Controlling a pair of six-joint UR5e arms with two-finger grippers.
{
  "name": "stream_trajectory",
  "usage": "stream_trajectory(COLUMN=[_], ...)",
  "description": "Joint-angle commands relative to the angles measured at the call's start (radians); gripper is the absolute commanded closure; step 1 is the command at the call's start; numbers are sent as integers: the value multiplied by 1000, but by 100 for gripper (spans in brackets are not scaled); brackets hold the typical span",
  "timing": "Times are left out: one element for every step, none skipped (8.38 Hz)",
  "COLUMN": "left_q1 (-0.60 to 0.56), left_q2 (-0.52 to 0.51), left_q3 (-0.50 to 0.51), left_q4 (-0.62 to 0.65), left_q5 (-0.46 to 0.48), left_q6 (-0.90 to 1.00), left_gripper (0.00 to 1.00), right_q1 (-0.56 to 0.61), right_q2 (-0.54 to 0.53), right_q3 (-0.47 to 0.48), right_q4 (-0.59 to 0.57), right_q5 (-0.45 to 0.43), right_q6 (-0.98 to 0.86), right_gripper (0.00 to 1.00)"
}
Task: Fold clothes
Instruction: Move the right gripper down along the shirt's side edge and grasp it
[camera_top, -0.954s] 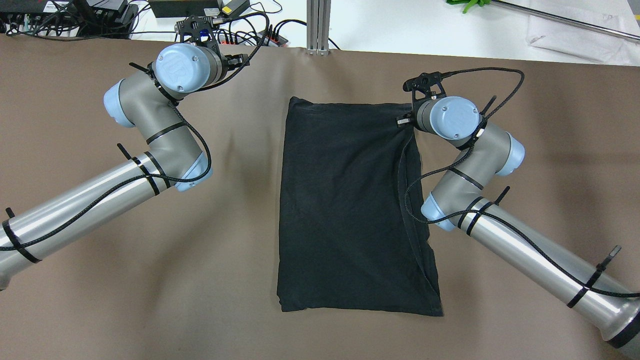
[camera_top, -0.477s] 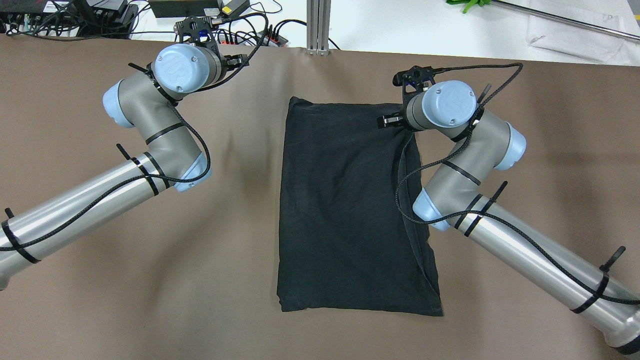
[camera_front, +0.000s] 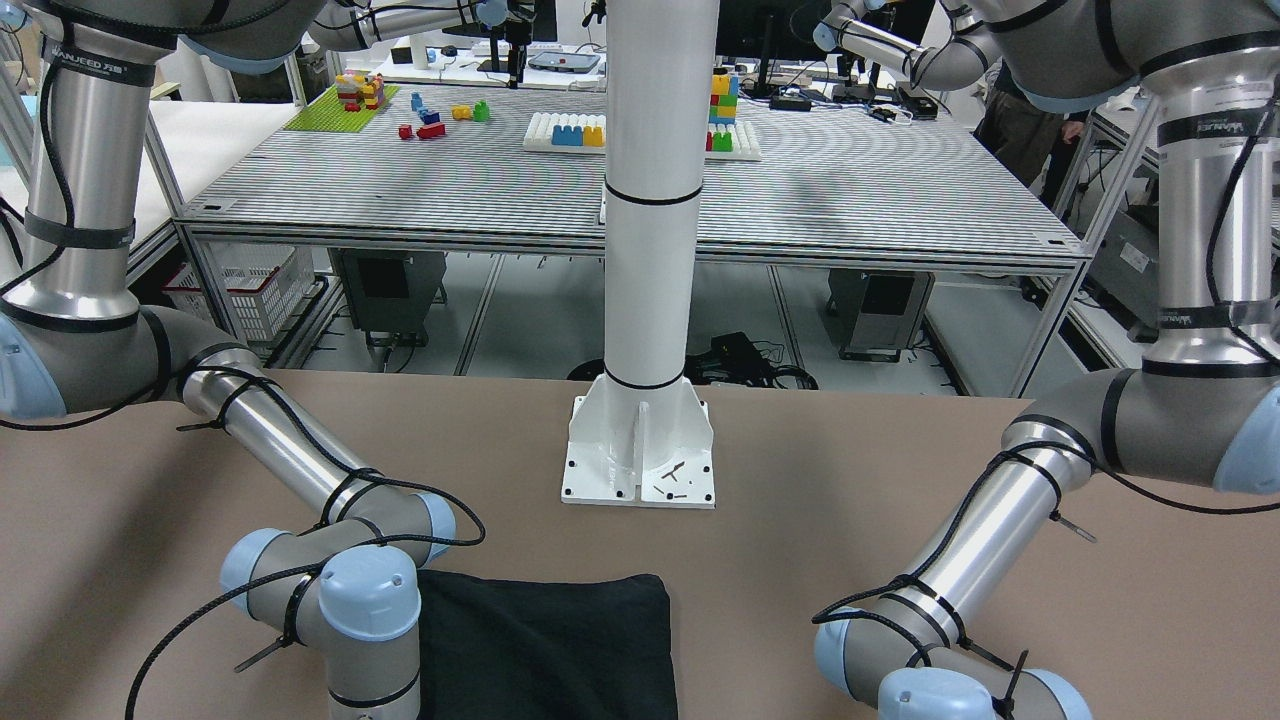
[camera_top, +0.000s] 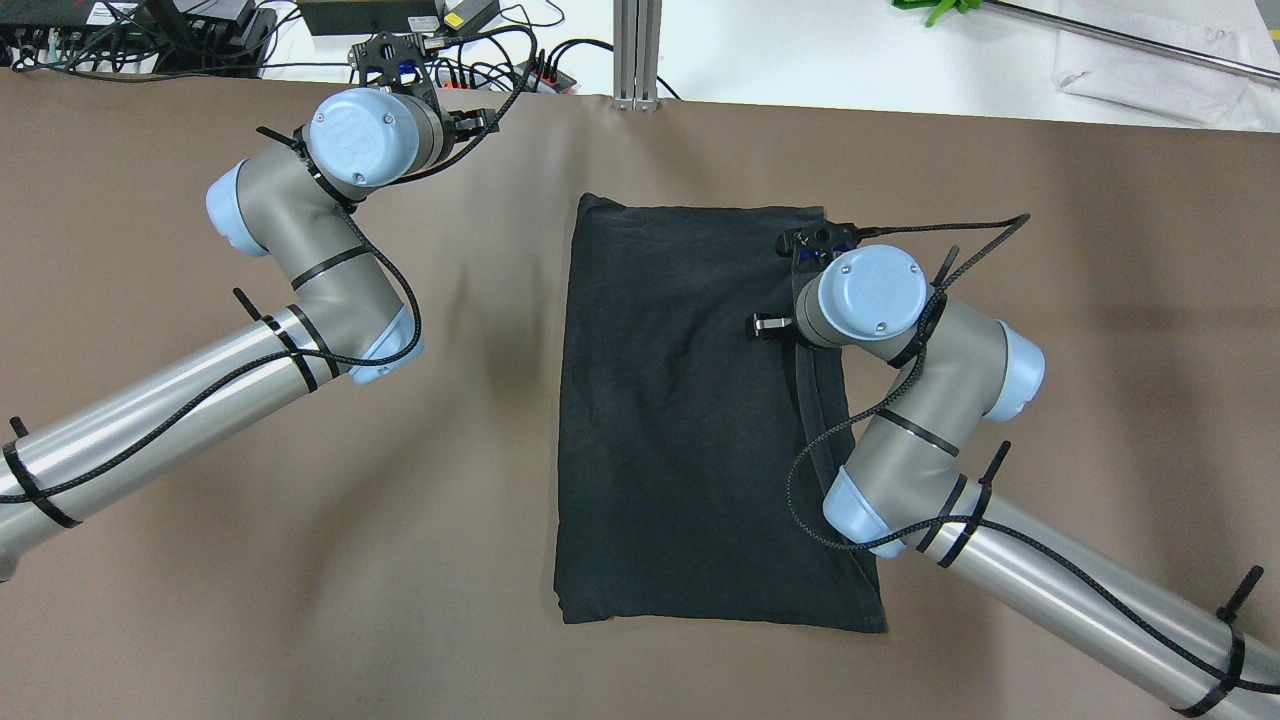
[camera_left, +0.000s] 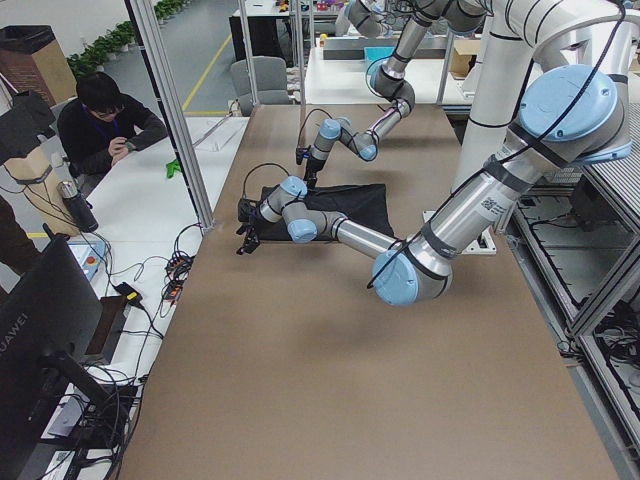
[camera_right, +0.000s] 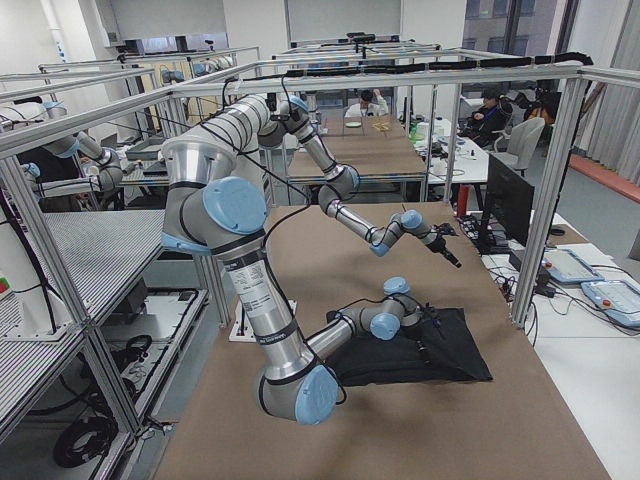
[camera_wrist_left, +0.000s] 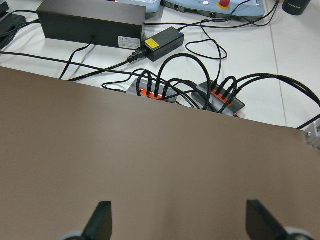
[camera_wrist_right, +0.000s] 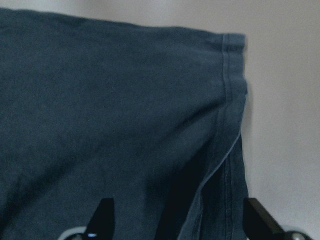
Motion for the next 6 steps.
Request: stream_trajectory(left_q1=[2, 0, 0, 0, 0, 0], left_q2=[-2, -2, -2, -2, -4, -2], left_q3=[1, 1, 3, 3, 3, 3], left_q4=[1, 1, 1, 1, 1, 1], left_q5=[0, 0, 0, 0, 0, 0], left_q6=[2, 4, 5, 4, 2, 1], left_gripper=[6, 6, 6, 6, 6, 6], right_q1=[-37, -45, -45, -47, -47, -47], right_q2=[-11, -16, -22, -24, -30, -30], right_q3=[35, 78, 121, 133, 134, 132], right_q4=[-94, -160, -209, -225, -224, -224], right_q5=[-5, -5, -2, -2, -2, -2], right_q6=[34, 34, 34, 34, 34, 34], right_gripper=[21, 28, 33, 45, 49, 49])
